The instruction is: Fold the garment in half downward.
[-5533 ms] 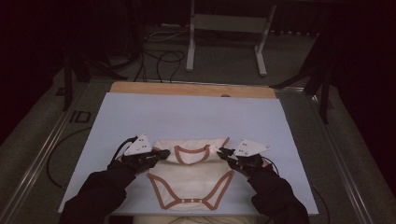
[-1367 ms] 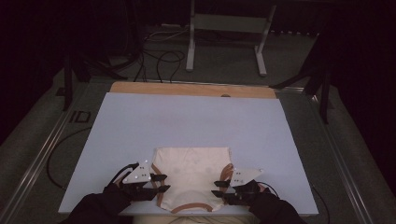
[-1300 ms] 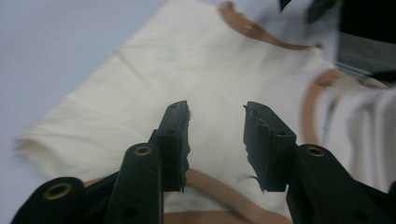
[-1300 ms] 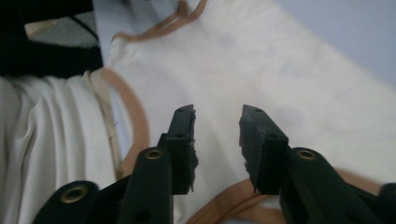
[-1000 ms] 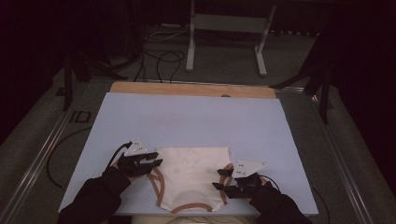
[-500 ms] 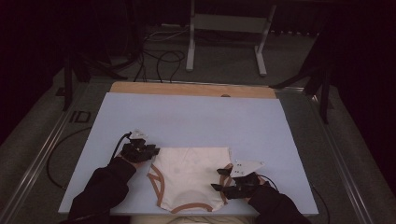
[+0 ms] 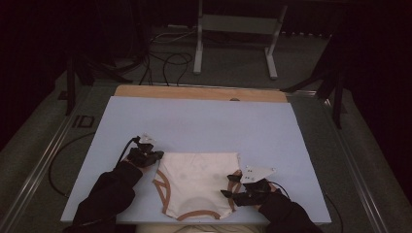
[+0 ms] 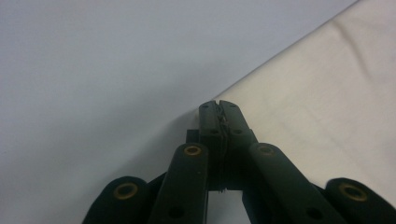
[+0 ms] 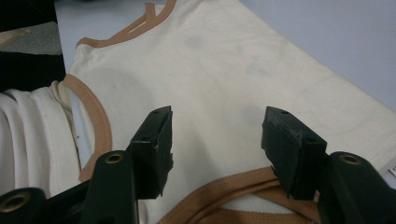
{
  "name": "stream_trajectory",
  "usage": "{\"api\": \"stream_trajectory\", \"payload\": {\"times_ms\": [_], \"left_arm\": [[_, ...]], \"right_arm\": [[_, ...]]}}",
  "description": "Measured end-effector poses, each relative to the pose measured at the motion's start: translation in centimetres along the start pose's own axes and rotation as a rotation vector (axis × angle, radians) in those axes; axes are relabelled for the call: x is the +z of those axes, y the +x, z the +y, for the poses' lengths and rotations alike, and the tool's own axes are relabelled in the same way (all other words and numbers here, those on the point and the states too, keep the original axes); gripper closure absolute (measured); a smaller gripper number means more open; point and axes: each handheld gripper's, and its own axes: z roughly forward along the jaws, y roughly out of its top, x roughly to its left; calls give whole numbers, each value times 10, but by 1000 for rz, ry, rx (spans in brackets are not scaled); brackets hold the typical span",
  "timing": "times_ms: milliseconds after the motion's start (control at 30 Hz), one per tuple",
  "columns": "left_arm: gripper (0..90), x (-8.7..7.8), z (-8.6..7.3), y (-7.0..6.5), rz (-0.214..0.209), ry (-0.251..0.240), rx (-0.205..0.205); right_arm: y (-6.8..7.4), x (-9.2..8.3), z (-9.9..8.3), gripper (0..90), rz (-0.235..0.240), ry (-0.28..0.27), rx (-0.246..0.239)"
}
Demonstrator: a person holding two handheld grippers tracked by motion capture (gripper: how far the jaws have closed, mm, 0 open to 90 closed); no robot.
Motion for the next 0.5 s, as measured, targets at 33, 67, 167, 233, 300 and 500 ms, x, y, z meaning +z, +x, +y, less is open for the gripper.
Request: {"api": "stream_trajectory", "payload": {"times_ms": [33, 67, 167, 233, 300, 500], "left_arm": [[846, 0, 0, 1, 12, -3, -7], [808, 0, 0, 2, 17, -2, -12], [757, 0, -1, 2, 31, -4, -10], [692, 0, -1, 3, 49, -2, -4], [669, 0, -1, 3, 56, -5, -7], [552, -10, 1, 6, 28, -84, -28]], "right_arm": [[0, 0, 0, 420, 4, 0, 5], [0, 0, -1, 418, 7, 3, 0], [1, 0, -1, 407, 9, 0, -3], [1, 0, 0, 394, 2, -2, -6], [1, -1, 0, 379, 6, -4, -1], [-1, -4, 2, 285, 13, -28, 15]]}}
